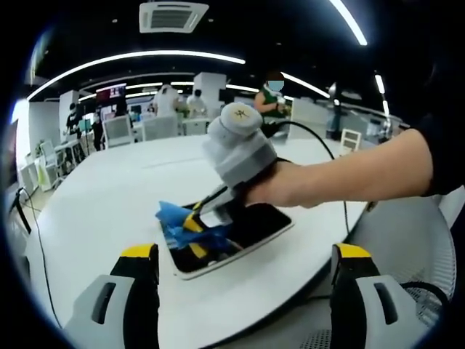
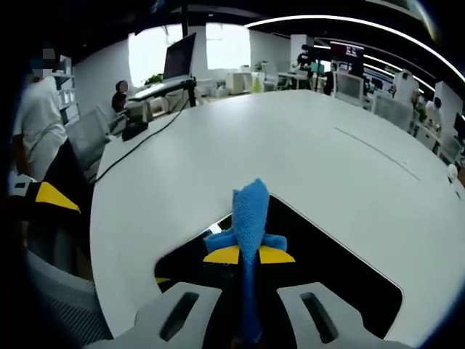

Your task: Wipe the mirror surface with the cleaning cloth until all visible marks leave the cleaned area.

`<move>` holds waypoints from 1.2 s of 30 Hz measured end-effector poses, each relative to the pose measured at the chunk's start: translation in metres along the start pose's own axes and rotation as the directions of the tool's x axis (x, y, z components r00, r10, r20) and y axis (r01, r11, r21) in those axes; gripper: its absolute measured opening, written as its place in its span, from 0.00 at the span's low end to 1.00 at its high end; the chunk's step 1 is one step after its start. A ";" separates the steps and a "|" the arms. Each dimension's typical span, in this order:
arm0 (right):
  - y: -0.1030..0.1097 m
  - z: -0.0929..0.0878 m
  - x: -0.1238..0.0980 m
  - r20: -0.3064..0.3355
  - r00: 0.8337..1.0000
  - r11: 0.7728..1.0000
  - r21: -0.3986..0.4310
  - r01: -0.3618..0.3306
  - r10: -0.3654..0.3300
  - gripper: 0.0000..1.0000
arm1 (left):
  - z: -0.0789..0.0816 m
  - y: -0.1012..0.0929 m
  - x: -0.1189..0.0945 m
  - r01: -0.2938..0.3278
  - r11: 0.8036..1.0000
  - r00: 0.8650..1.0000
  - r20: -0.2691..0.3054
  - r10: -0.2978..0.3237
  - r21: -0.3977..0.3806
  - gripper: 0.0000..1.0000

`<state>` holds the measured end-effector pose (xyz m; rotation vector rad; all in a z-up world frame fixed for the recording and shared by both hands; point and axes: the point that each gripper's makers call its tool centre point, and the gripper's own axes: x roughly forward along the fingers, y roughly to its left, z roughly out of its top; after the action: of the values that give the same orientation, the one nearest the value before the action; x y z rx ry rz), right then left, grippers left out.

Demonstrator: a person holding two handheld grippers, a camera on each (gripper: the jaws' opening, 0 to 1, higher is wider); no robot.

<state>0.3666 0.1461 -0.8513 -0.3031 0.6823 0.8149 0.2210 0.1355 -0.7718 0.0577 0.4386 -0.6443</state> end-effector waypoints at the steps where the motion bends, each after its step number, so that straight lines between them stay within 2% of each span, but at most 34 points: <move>1: -0.001 0.000 0.000 -0.001 1.000 1.000 0.000 0.001 -0.001 0.01 | 0.000 0.001 0.000 -0.003 1.000 1.000 -0.001 0.003 -0.001 0.99; 10: -0.005 -0.005 -0.007 -0.001 1.000 1.000 0.005 0.011 -0.011 0.01 | -0.001 0.003 -0.001 -0.023 1.000 1.000 -0.002 0.023 -0.007 0.99; 36: -0.025 -0.021 -0.026 -0.025 0.999 0.999 0.027 0.033 -0.033 0.01 | -0.002 0.003 -0.002 -0.027 1.000 1.000 -0.011 0.027 -0.015 0.99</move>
<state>0.3633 0.1049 -0.8497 -0.2994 0.7089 0.7710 0.2210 0.1396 -0.7729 0.0521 0.4523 -0.6144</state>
